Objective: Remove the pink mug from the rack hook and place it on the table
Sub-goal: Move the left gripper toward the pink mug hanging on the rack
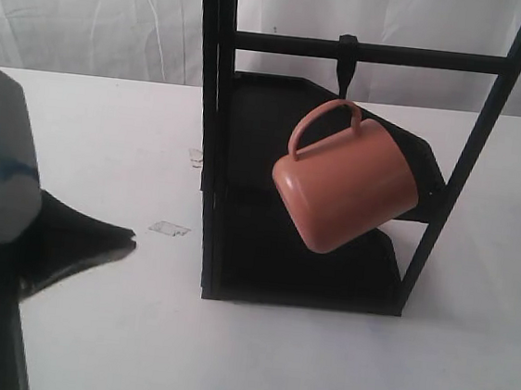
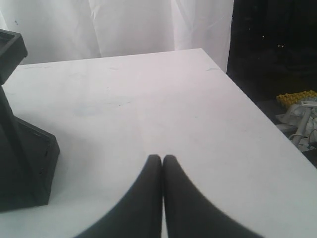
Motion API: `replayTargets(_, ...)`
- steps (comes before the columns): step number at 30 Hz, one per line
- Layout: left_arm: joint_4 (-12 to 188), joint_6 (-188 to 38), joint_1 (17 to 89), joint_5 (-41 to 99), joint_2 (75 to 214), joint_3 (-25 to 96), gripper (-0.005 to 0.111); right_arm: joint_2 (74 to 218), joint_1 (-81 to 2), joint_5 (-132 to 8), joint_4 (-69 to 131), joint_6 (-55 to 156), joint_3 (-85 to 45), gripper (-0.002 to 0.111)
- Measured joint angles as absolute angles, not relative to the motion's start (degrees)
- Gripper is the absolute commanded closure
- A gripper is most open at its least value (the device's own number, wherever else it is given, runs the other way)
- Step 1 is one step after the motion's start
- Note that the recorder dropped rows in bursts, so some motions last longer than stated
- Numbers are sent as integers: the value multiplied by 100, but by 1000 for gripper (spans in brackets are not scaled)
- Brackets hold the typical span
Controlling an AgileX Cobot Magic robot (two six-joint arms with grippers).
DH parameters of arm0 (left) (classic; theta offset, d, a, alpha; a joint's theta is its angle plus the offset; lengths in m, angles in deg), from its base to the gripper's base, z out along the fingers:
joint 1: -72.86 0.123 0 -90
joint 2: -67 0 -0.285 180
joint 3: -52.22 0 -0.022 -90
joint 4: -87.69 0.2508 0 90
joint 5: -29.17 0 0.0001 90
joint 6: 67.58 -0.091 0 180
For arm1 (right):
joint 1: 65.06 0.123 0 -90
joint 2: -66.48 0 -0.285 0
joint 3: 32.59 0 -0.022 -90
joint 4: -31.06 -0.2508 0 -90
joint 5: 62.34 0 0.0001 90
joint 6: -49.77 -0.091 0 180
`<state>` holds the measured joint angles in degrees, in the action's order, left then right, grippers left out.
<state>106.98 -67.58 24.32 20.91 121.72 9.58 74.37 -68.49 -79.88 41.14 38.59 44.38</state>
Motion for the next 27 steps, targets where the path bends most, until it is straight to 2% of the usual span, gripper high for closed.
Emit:
replayTargets(5,10655,-6876,1779,2561,12182,958,106,7437,-6849,-7988,4114,3859,4438,108)
replayTargets(13,10350,-5728,1712,2864,12242,958,106,7437,-6849,-7988,4114,3848,4438,108)
replayTargets(17,10315,-5526,1703,2245,12544,1208,106,7437,-6849,-7988,4114,3848,4438,108)
replayTargets(22,9884,-6876,1533,886,13093,2104,106,7437,-6849,-7988,4114,3840,4438,108)
replayTargets(27,9141,-7852,1488,1280,13538,2670,106,7437,-6849,-7988,4114,3840,4438,108)
